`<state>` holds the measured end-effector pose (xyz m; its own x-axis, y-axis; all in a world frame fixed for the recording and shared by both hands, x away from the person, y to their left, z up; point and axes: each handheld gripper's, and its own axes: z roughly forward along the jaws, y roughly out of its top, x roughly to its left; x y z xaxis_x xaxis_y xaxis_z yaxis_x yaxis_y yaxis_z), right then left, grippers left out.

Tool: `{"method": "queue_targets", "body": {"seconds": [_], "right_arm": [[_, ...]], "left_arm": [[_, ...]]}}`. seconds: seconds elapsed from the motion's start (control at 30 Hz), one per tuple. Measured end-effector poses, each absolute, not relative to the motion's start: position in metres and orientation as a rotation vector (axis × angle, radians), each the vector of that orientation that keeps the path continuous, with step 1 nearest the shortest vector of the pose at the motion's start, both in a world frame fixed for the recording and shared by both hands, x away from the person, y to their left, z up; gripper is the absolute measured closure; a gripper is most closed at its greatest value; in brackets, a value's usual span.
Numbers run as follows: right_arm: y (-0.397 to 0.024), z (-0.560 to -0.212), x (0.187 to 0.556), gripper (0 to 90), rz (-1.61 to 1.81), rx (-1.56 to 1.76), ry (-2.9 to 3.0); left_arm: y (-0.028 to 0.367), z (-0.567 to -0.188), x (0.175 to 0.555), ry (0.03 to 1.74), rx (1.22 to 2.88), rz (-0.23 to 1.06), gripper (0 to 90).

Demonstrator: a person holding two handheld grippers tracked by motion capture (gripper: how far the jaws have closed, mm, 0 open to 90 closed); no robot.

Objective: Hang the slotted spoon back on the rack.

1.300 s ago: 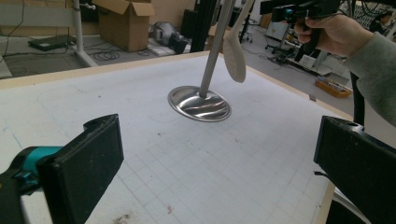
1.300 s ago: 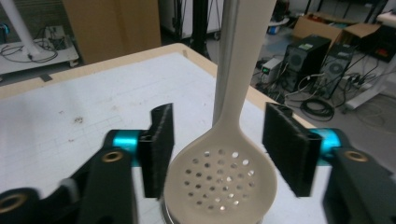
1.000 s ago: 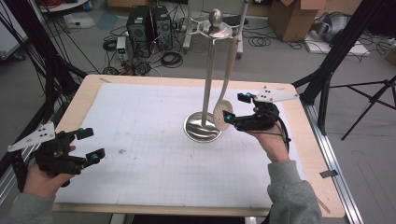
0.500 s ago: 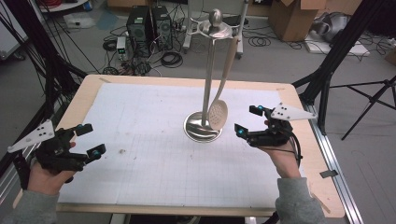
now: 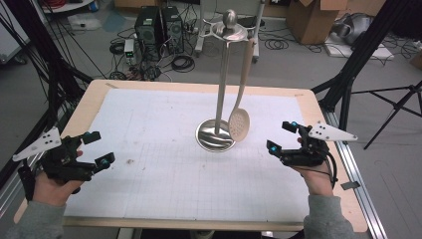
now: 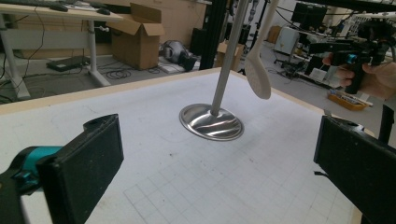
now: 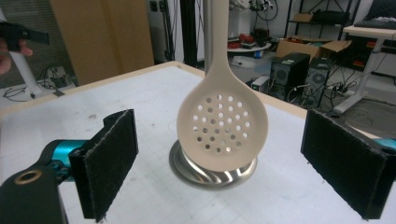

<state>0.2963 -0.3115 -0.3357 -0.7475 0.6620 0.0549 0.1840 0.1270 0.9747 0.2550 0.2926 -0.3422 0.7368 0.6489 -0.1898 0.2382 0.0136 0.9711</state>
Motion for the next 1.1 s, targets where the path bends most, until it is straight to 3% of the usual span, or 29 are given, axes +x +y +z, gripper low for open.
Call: {"method": "queue_targets", "body": {"seconds": [0.5, 1.1], "right_arm": [[-0.344, -0.369, 0.291, 9.5, 1.669, 0.954, 2.005], [-0.386, -0.375, 0.282, 9.6, 1.775, 1.030, 1.861]], "left_arm": [[0.293, -0.350, 0.262, 0.755, 1.558, 0.360, 1.8], [0.306, -0.362, 0.265, 0.803, 1.547, 0.393, 1.8]]}}
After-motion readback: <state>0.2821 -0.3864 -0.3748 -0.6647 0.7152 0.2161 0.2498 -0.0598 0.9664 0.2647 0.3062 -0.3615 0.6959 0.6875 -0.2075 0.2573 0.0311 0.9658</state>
